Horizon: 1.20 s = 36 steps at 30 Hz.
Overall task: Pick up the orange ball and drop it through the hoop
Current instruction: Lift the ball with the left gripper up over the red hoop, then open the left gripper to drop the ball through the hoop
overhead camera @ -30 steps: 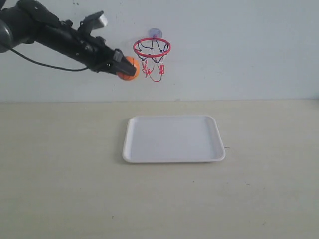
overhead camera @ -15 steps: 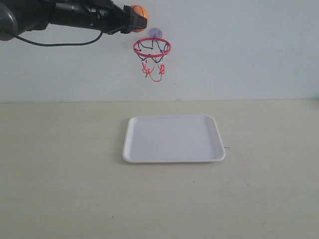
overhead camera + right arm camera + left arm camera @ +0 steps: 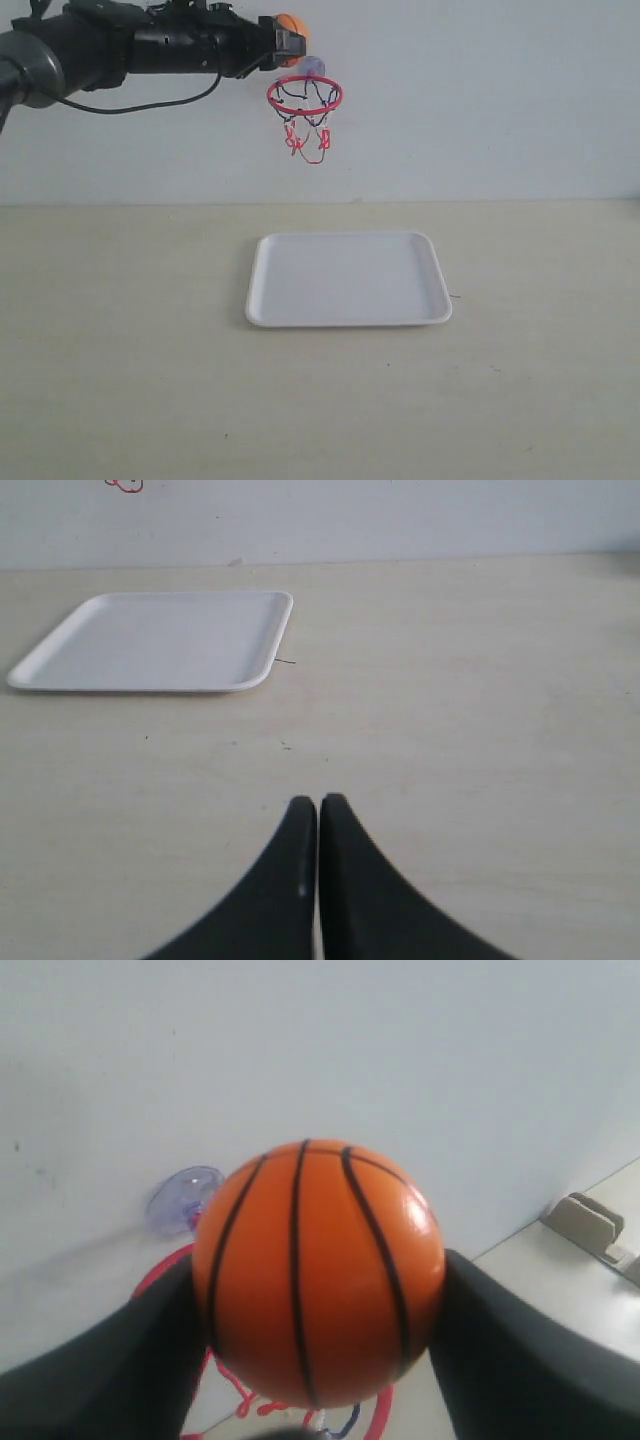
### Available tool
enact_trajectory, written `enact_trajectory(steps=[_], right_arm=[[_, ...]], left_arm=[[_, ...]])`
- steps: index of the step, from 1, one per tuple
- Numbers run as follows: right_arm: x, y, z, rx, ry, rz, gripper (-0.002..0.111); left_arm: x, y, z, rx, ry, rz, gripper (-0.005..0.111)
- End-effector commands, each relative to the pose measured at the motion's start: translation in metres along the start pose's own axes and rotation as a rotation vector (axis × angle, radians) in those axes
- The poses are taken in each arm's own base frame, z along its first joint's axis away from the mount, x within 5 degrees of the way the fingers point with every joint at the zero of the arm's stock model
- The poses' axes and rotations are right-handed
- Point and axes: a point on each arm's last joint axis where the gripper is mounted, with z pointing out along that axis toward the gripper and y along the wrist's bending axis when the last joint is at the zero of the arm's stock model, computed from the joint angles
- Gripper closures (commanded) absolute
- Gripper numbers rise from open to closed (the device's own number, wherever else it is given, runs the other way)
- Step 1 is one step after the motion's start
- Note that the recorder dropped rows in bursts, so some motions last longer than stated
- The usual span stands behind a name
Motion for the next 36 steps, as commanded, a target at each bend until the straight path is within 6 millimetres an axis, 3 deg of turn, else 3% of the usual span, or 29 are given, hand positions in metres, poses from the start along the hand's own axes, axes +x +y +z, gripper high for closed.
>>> enact_trajectory(steps=[1, 4, 11, 17, 29, 36], right_arm=[[-0.001, 0.000, 0.000, 0.002, -0.009, -0.009, 0.108], [-0.001, 0.000, 0.000, 0.002, -0.009, -0.009, 0.108], [-0.001, 0.000, 0.000, 0.002, -0.009, -0.009, 0.108], [-0.001, 0.000, 0.000, 0.002, -0.009, -0.009, 0.108], [-0.001, 0.000, 0.000, 0.002, -0.009, -0.009, 0.108], [-0.001, 0.000, 0.000, 0.002, -0.009, -0.009, 0.108]], left_arm=[[-0.001, -0.003, 0.004, 0.030, -0.059, -0.038, 0.102], [0.002, -0.004, 0.007, 0.045, -0.070, -0.059, 0.098], [0.005, -0.005, 0.010, 0.041, -0.068, -0.009, 0.069], [0.005, -0.004, 0.009, 0.035, -0.071, 0.041, 0.058], [0.005, 0.003, 0.008, 0.015, -0.082, 0.019, 0.041], [0.007, 0.006, 0.008, 0.023, -0.090, -0.013, 0.040]])
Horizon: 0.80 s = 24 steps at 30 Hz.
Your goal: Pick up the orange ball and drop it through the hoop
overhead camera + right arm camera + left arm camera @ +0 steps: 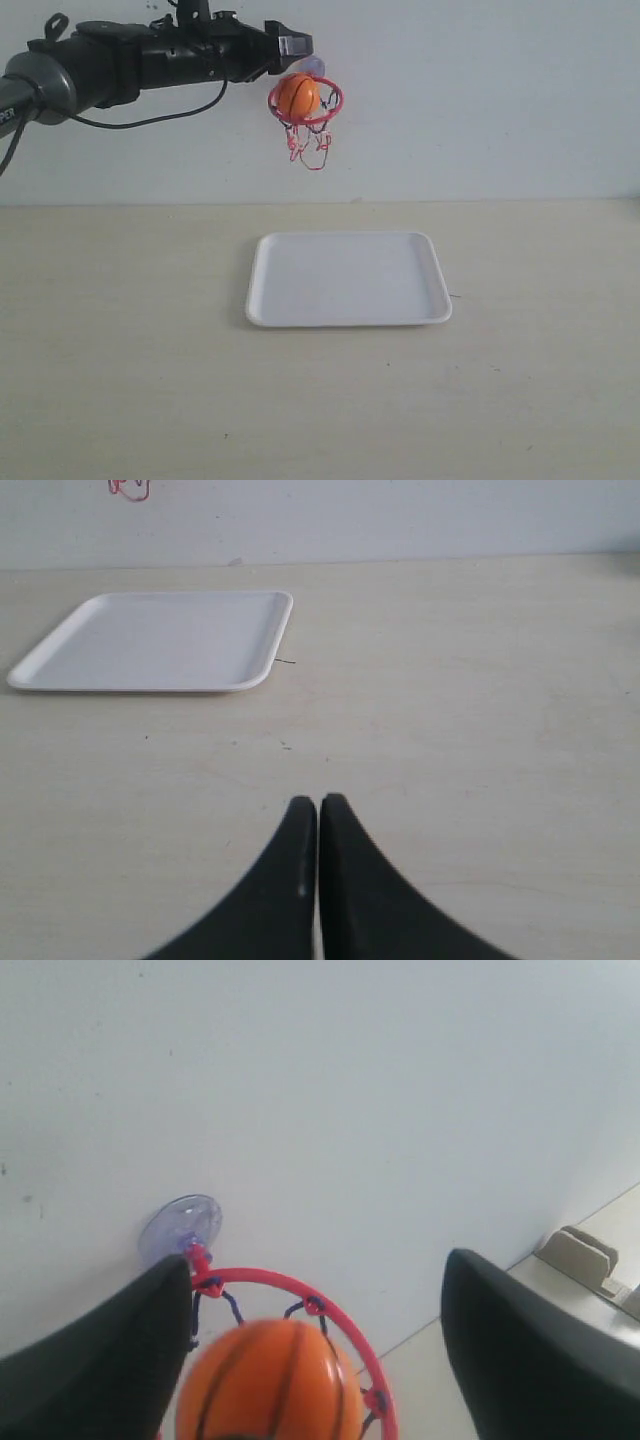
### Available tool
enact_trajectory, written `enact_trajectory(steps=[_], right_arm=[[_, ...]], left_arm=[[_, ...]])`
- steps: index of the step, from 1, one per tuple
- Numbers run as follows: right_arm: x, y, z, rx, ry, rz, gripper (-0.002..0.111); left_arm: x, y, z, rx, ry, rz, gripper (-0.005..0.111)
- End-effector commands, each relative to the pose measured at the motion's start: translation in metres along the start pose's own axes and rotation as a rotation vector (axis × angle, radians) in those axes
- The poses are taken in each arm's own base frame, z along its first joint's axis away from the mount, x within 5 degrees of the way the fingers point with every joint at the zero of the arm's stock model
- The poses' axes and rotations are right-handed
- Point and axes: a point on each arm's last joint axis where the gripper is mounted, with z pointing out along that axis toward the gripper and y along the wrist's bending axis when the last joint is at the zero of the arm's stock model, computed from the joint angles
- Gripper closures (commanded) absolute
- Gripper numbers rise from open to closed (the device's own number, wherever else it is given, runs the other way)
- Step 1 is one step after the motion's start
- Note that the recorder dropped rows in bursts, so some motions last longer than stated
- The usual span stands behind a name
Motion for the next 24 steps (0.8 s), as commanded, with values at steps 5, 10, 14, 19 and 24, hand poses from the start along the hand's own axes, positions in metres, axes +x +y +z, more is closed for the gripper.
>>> enact_trajectory(steps=[5, 10, 14, 19, 24], right_arm=[[-0.001, 0.000, 0.000, 0.002, -0.009, -0.009, 0.108], [-0.001, 0.000, 0.000, 0.002, -0.009, -0.009, 0.108], [-0.001, 0.000, 0.000, 0.002, -0.009, -0.009, 0.108], [-0.001, 0.000, 0.000, 0.002, -0.009, -0.009, 0.108], [-0.001, 0.000, 0.000, 0.002, -0.009, -0.009, 0.108]], left_arm=[[-0.002, 0.002, -0.001, -0.003, -0.012, -0.013, 0.040], [-0.003, 0.004, -0.004, -0.003, 0.002, -0.012, 0.041], [-0.003, 0.017, -0.018, 0.034, 0.071, -0.134, 0.060], [-0.001, 0.037, -0.046, 0.173, 0.174, -0.192, 0.102], [-0.004, 0.051, -0.074, 0.262, 0.240, -0.292, 0.103]])
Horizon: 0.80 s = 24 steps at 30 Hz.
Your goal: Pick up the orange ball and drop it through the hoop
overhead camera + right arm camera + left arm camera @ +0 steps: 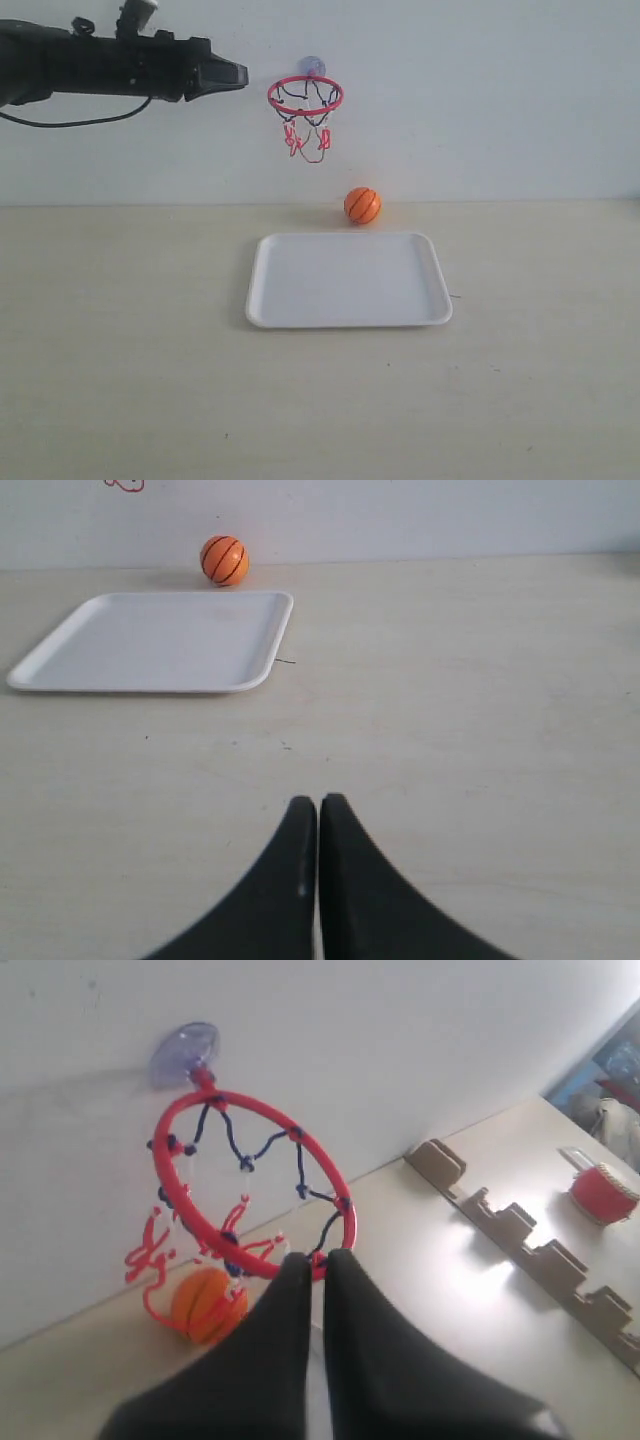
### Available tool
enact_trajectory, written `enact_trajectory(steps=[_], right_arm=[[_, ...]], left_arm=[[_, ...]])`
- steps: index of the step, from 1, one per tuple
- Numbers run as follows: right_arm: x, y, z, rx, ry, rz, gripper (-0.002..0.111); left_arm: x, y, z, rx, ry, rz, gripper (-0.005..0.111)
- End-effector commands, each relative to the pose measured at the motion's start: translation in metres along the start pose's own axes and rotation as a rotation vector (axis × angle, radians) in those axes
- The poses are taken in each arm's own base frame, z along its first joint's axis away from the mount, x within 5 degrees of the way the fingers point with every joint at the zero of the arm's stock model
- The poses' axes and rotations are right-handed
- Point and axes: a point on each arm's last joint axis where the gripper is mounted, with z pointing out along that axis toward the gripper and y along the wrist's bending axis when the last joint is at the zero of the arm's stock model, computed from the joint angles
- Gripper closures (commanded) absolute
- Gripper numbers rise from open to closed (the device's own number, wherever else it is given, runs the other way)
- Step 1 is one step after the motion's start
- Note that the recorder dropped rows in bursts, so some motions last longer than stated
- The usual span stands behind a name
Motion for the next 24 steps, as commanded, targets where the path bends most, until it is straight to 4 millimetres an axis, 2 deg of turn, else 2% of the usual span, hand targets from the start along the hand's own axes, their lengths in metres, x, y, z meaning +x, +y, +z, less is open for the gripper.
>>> enact_trajectory(steps=[1, 5, 8, 12, 14, 18, 21, 24], right_arm=[[-0.001, 0.000, 0.000, 0.002, -0.010, -0.009, 0.108], [-0.001, 0.000, 0.000, 0.002, -0.010, -0.009, 0.108], [-0.001, 0.000, 0.000, 0.002, -0.010, -0.009, 0.108], [-0.001, 0.000, 0.000, 0.002, -0.010, -0.009, 0.108], [-0.001, 0.000, 0.000, 0.002, -0.010, -0.009, 0.108], [-0.001, 0.000, 0.000, 0.002, -0.015, -0.009, 0.108], [-0.001, 0.000, 0.000, 0.002, -0.013, -0.009, 0.108], [-0.001, 0.000, 0.000, 0.002, -0.013, -0.009, 0.108]], left_arm=[[-0.004, -0.011, -0.019, 0.079, 0.048, -0.035, 0.103], [-0.001, -0.034, -0.031, 0.109, 0.123, -0.052, 0.103], [0.017, -0.046, -0.040, 0.113, 0.169, -0.130, 0.103], [0.062, -0.069, -0.056, 0.175, 0.138, -0.314, 0.103], [0.077, -0.084, -0.067, 0.194, 0.099, -0.337, 0.103], [0.135, -0.116, -0.095, 0.193, 0.014, -0.462, 0.103], [0.180, -0.143, -0.117, 0.168, 0.062, -0.534, 0.103], [0.209, -0.163, -0.132, 0.155, 0.089, -0.567, 0.103]])
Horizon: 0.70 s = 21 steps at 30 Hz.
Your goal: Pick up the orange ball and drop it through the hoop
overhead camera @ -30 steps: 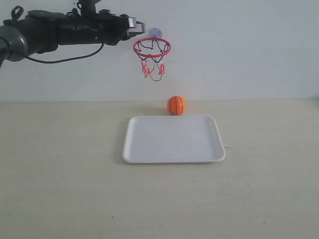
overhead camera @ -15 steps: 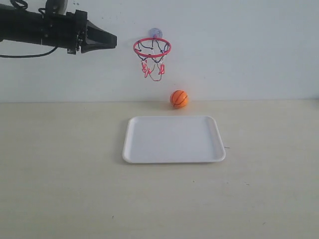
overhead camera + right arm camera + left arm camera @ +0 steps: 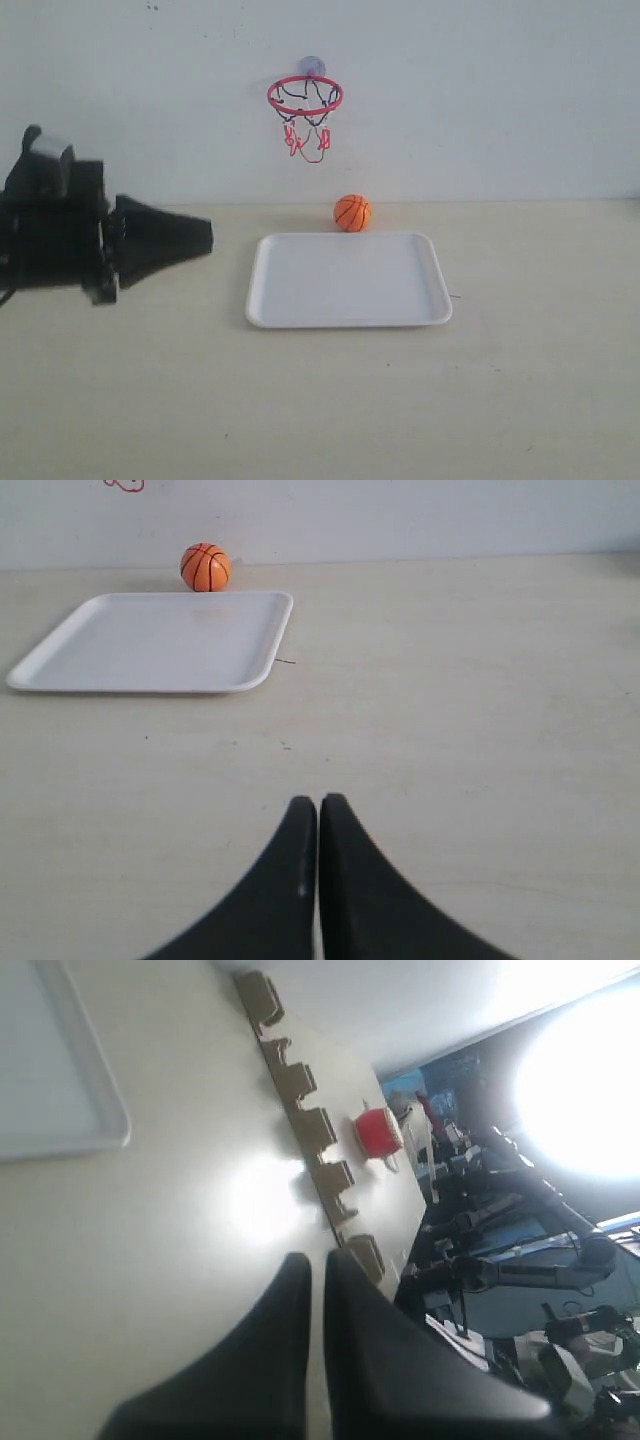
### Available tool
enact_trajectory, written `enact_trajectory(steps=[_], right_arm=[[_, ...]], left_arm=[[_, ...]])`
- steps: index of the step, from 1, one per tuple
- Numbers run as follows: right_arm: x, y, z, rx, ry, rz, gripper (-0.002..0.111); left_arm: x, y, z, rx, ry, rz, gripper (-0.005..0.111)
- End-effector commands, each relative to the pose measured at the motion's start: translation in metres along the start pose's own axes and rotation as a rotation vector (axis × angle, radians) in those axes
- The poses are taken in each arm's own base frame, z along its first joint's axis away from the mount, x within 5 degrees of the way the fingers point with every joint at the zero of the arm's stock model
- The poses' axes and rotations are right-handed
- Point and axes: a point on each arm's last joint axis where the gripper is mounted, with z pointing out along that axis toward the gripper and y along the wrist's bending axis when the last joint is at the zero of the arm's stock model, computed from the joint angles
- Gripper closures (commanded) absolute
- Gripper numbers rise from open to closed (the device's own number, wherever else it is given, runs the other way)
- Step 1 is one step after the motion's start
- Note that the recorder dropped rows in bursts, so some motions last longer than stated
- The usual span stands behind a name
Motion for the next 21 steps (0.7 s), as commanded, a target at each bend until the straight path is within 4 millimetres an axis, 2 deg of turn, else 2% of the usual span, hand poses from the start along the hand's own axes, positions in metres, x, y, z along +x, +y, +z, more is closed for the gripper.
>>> enact_trajectory(steps=[1, 5, 8, 21], right_arm=[[-0.001, 0.000, 0.000, 0.002, -0.013, -0.009, 0.108], [-0.001, 0.000, 0.000, 0.002, -0.013, -0.009, 0.108], [-0.001, 0.000, 0.000, 0.002, -0.013, -0.009, 0.108], [-0.001, 0.000, 0.000, 0.002, -0.013, -0.009, 0.108]], left_arm=[[0.055, -0.011, -0.017, -0.007, 0.007, -0.043, 0.103], [0.091, -0.015, -0.028, -0.021, 0.024, -0.067, 0.103], [0.104, -0.017, -0.032, -0.025, 0.030, -0.037, 0.103], [0.108, -0.017, -0.034, -0.027, 0.030, -0.040, 0.103]])
